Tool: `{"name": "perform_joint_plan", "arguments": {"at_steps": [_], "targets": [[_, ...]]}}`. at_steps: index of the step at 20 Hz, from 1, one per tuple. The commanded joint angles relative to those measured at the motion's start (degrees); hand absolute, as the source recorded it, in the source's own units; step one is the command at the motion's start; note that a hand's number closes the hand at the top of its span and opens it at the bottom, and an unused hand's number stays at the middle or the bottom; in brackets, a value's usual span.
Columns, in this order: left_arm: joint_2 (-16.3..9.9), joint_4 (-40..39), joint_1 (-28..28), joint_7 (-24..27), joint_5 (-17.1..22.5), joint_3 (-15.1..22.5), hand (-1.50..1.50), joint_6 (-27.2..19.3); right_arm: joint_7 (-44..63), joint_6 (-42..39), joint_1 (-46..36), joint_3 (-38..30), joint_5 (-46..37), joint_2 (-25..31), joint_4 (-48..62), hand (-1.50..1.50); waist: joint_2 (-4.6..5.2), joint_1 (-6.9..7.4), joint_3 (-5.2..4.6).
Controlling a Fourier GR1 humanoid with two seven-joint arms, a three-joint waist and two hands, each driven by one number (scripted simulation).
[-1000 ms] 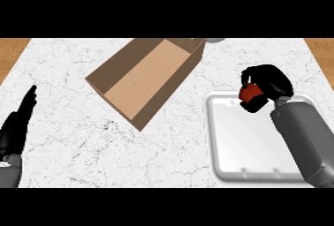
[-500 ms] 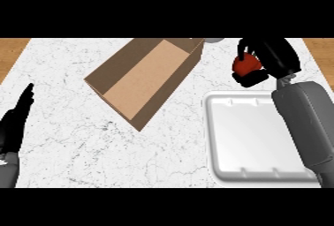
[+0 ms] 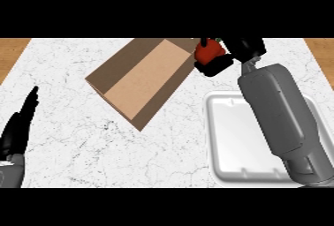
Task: Pick the bell pepper from the tray and place it in the cardboard box
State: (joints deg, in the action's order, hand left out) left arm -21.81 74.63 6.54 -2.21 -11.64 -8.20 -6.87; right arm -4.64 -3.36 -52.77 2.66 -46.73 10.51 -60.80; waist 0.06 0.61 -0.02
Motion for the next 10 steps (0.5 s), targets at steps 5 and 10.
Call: {"name": "perform_joint_plan", "arguments": {"at_steps": [5,10], "targets": [[0.55,0.87,1.24,-1.79,-1.37,0.49,0.00,-0.03,6.62,0.88,-14.15,-5.49,3.30,-7.11,11.92,1.50,0.21,0.70,0.01],[-0.34,-0.88,2.90,0.88,-0.37,-0.14,0.00,1.83,7.05,6.39,-22.32,-8.62,3.87,-10.21,26.53,1.50,1.04,2.40,-0.06]]}}
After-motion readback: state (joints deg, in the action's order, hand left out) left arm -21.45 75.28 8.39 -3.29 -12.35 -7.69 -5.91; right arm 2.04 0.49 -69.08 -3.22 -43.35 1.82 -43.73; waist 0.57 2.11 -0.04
